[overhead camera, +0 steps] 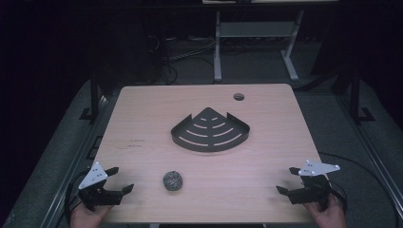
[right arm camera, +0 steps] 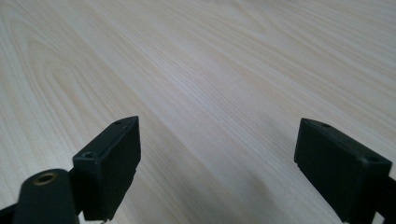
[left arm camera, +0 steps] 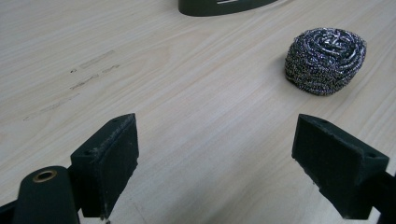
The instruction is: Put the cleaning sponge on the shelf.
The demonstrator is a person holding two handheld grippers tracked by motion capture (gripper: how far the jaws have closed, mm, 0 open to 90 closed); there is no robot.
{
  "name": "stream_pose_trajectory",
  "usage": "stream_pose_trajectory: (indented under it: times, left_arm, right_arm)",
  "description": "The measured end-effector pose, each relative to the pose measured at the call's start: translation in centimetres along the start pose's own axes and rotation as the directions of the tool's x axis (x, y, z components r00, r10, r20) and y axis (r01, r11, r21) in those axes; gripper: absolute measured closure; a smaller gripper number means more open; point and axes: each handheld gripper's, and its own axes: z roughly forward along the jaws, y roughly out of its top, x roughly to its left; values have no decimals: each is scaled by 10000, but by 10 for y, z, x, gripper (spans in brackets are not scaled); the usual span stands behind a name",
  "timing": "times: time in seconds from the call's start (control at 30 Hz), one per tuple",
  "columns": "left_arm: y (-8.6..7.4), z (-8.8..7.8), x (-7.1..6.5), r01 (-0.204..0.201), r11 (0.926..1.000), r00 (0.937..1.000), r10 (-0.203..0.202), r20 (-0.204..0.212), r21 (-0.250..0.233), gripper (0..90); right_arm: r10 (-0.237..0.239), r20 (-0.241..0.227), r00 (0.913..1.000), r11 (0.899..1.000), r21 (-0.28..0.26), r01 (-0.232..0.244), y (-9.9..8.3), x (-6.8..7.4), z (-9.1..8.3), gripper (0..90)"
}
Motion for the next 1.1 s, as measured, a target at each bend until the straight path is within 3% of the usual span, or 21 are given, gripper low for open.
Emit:
stream_pose_trajectory:
  times: [0.23, 0.43, 0.77, 0.9, 1.1]
  left_arm:
    - [13, -5, -4, -364, 9992, 9993, 364, -10, 140, 140]
    - [26, 0, -8, -858, 9955, 9949, 835, 574, 402, 140]
    - [37, 12, -18, -1872, 9757, 9766, 1724, 1284, 1135, 140]
    - [44, 14, -23, -2071, 9707, 9699, 1875, 1551, 1216, 140]
    - [57, 20, -29, -2452, 9601, 9552, 2155, 2030, 1346, 140]
  right_arm:
    - [-353, -253, 9991, 9992, 186, 358, 3, 5, 4, 151]
    - [-231, -198, 9995, 9996, 148, 234, 5, 4, 3, 143]
    - [-184, -189, 9997, 9994, 275, 189, 8, 0, 7, 144]
    - [-227, -215, 9995, 9992, 319, 234, 11, 0, 9, 143]
    - [-495, -224, 9985, 9976, 466, 505, 12, 6, 10, 143]
